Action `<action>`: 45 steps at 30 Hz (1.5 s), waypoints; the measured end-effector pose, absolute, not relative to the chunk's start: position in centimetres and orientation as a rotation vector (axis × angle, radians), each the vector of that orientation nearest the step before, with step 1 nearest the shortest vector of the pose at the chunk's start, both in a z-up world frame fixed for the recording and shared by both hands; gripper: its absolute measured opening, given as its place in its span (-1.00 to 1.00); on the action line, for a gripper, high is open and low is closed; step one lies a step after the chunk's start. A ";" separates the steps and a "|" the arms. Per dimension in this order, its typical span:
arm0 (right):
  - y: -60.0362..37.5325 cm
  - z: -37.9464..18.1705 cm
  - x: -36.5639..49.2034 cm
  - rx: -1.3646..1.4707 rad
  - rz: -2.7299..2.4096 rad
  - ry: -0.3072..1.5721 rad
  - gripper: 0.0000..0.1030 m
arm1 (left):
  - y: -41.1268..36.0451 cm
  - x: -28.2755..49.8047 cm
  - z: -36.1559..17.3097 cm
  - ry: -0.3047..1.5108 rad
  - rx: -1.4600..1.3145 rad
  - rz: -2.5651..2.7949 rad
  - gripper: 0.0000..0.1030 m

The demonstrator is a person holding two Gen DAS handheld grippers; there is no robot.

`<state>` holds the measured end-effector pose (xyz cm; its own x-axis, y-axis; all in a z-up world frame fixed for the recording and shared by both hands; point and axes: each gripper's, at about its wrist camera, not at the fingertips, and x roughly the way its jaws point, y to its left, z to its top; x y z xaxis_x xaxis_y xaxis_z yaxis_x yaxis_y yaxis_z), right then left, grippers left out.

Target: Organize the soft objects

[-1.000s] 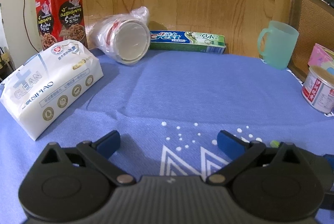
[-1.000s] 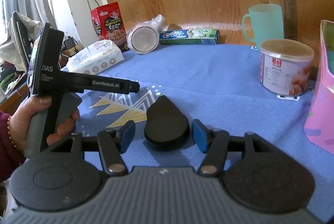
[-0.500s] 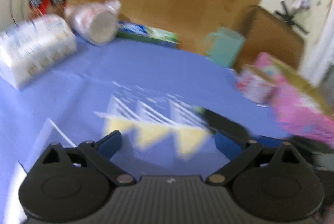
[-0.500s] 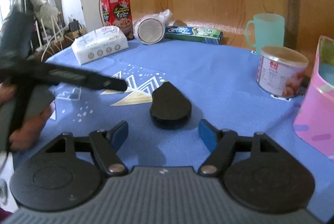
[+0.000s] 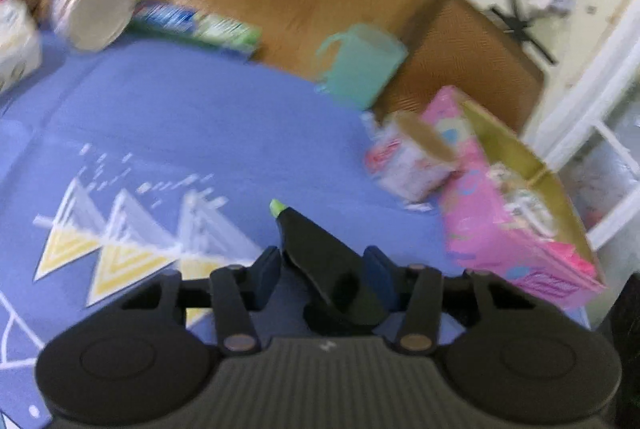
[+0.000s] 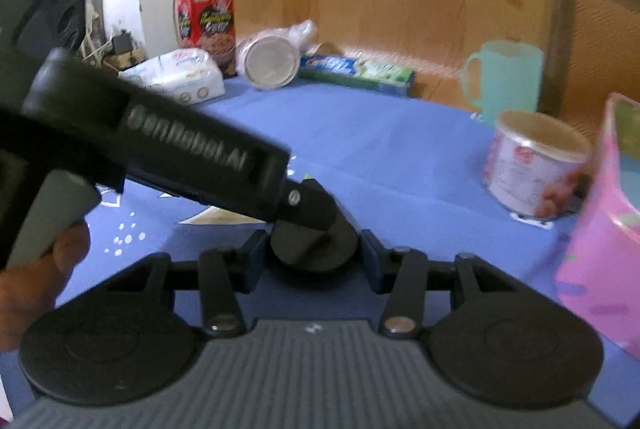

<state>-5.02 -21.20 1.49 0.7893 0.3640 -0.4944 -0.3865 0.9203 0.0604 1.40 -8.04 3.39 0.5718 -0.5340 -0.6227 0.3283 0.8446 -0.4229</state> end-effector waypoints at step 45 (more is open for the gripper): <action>-35.9 6.0 -14.6 0.406 -0.161 0.176 0.49 | -18.1 -5.2 9.1 0.595 0.120 -0.488 0.99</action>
